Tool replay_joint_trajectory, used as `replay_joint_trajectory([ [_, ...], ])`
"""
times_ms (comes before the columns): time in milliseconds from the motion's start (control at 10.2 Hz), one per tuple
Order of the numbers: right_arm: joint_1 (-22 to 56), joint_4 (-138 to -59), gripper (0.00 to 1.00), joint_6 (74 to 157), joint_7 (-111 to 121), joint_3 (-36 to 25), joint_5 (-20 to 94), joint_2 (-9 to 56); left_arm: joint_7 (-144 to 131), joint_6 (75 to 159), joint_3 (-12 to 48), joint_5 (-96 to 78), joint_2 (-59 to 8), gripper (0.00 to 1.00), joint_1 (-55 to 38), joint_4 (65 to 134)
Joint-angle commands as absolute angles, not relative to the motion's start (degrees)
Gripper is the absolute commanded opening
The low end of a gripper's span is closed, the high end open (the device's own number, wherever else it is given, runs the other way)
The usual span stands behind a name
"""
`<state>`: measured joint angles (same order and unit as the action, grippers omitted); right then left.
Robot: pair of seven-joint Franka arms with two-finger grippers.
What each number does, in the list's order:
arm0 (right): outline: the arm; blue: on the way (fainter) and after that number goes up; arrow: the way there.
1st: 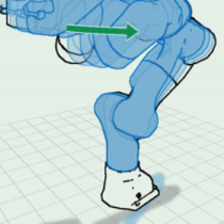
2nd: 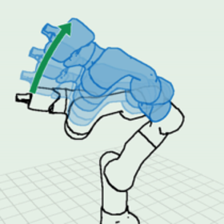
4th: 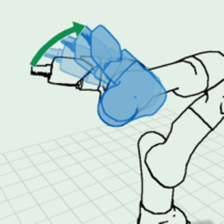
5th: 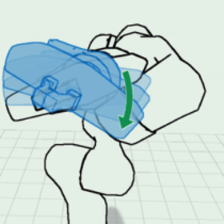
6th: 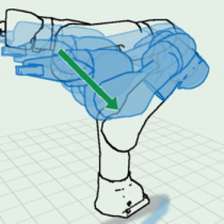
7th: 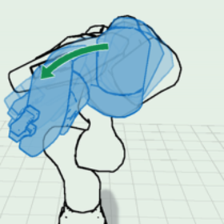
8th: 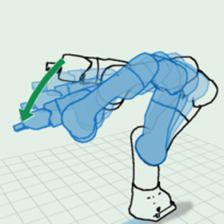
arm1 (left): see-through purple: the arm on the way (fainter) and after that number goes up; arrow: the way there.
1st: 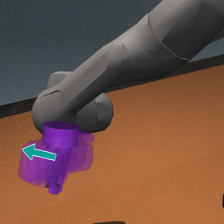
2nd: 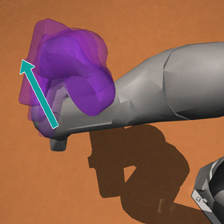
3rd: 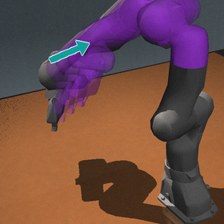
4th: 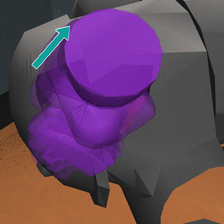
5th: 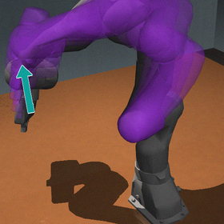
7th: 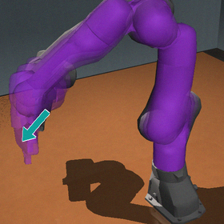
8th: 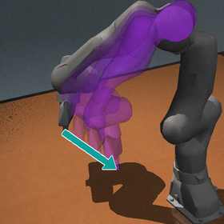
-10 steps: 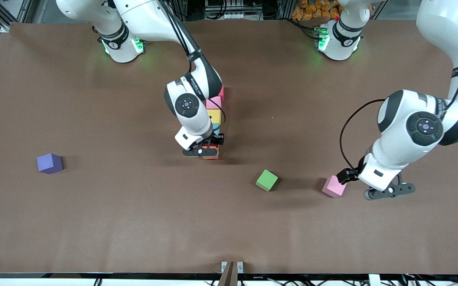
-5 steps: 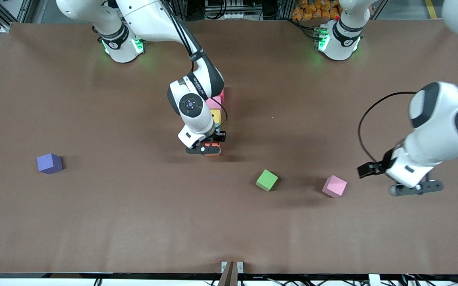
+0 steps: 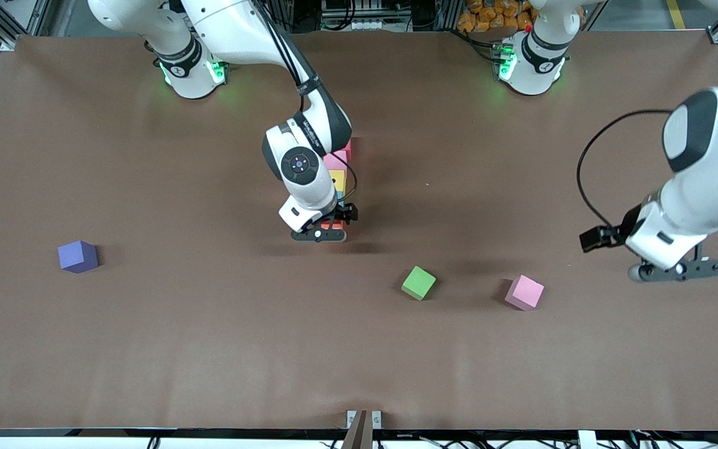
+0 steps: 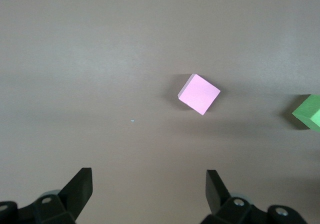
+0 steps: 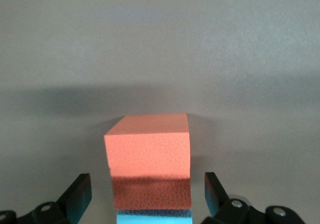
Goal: Arrange blocks into number 1
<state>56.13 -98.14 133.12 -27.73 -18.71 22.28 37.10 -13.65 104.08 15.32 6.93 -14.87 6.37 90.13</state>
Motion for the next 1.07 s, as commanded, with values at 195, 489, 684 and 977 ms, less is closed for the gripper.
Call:
replay_joint_trajectory([
  [195,51.17,-97.04,1.00,122.38,-23.22,-18.72,20.05,30.95,-12.30,96.08,3.96,1.23,-4.06,1.00,-3.69,93.34],
  [489,47.21,-86.97,1.00,102.38,-19.00,-18.90,8.83,29.79,-12.57,95.71,3.26,-1.14,1.75,1.00,-4.04,96.86],
  [684,45.01,-80.53,1.00,90.84,-11.64,-18.98,3.97,29.62,-13.10,95.63,2.29,-1.23,0.97,1.00,-4.40,94.24],
  [977,39.83,-80.76,1.00,88.24,-5.53,-19.07,1.93,20.34,-12.66,92.82,2.29,-1.14,0.44,1.00,-3.87,90.18],
])
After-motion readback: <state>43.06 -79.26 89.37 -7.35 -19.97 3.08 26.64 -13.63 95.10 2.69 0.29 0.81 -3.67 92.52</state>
